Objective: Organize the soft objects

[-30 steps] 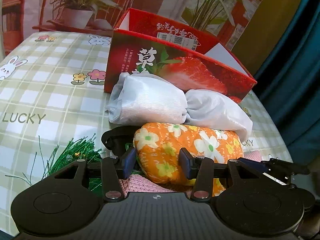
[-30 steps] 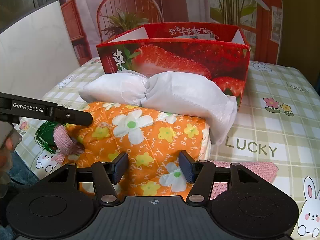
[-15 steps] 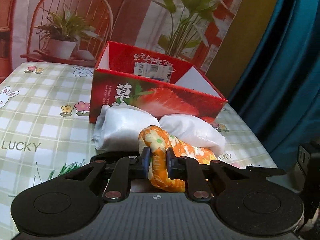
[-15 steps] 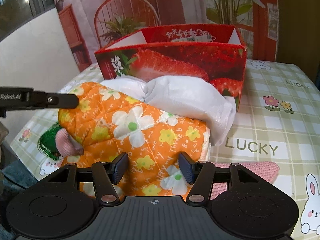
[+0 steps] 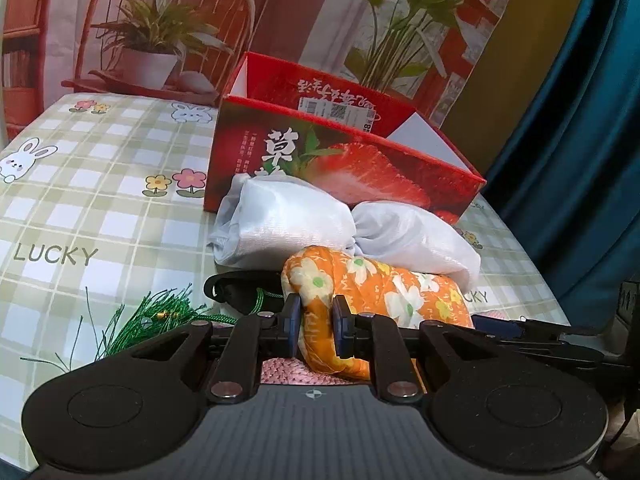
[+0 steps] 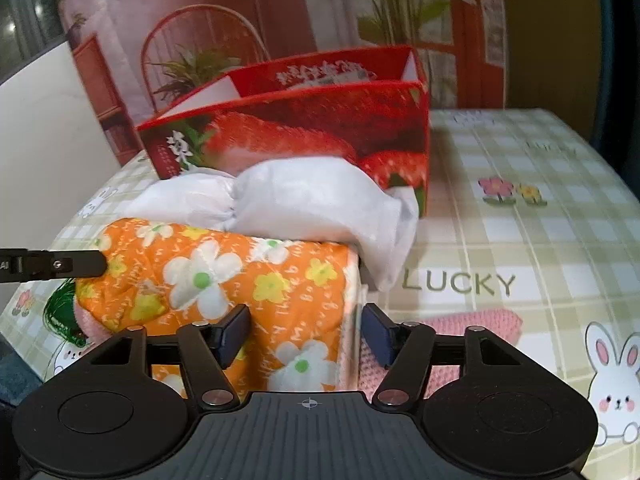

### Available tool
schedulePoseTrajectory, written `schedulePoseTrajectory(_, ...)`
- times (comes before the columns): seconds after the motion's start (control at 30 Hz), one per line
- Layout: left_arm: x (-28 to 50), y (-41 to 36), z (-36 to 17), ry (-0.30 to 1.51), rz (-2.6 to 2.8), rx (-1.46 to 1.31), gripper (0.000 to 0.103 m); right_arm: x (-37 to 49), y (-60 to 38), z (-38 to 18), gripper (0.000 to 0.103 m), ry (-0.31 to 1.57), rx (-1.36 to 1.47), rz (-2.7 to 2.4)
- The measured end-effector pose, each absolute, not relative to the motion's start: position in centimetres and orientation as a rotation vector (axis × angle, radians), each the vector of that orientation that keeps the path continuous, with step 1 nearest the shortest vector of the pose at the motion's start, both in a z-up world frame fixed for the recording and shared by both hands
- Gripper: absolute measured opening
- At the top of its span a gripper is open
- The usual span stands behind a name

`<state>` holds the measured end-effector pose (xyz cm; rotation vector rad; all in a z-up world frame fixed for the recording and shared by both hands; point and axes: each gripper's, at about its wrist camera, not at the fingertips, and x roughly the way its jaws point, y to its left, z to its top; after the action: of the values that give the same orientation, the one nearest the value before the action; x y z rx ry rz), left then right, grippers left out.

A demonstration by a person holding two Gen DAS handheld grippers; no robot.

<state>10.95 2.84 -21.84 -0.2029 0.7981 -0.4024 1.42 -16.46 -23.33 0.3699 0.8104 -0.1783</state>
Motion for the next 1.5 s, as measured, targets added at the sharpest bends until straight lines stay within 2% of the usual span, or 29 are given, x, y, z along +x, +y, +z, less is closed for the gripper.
schedulePoseTrajectory(0.07, 11.0, 2.9, -22.1, 0.803, -0.401, -0.209, 0.02, 1.4, -16.5, -23.6, 0.06, 0.813, 0.379, -0.176)
schedulePoseTrajectory(0.13, 11.0, 2.9, -22.3, 0.805, -0.403, -0.222, 0.03, 1.4, -16.4, -23.8, 0.06, 0.812, 0.382, -0.168)
schedulePoseTrajectory(0.2, 11.0, 2.9, -22.5, 0.799, -0.416, -0.243, 0.039, 1.4, -16.3, -23.8, 0.055, 0.811, 0.371, -0.168)
schedulePoseTrajectory(0.47, 10.7, 2.1, -22.9, 0.799, -0.438, -0.216, 0.041, 1.4, -15.5, -23.0, 0.041, 0.801, 0.303, -0.172)
schedulePoseTrajectory(0.53, 10.4, 2.4, -22.6, 0.78, -0.454, -0.229, 0.039, 1.3, -14.9, -22.2, 0.038, 0.772, 0.273, -0.151)
schedulePoseTrajectory(0.67, 10.2, 2.3, -22.4, 0.768, -0.459, -0.218, 0.024, 1.4, -14.0, -21.3, 0.031, 0.749, 0.244, -0.099)
schedulePoseTrajectory(0.9, 10.3, 2.3, -22.6, 0.761, -0.451, -0.188, 0.017, 1.3, -15.3, -21.9, 0.012, 0.756, 0.317, -0.122)
schedulePoseTrajectory(1.4, 10.5, 2.6, -23.2, 0.787, -0.452, -0.218, 0.017, 1.2, -15.6, -23.1, 0.013, 0.774, 0.346, -0.13)
schedulePoseTrajectory(1.5, 10.4, 2.7, -22.9, 0.776, -0.464, -0.221, 0.014, 1.2, -15.8, -22.9, 0.012, 0.767, 0.353, -0.124)
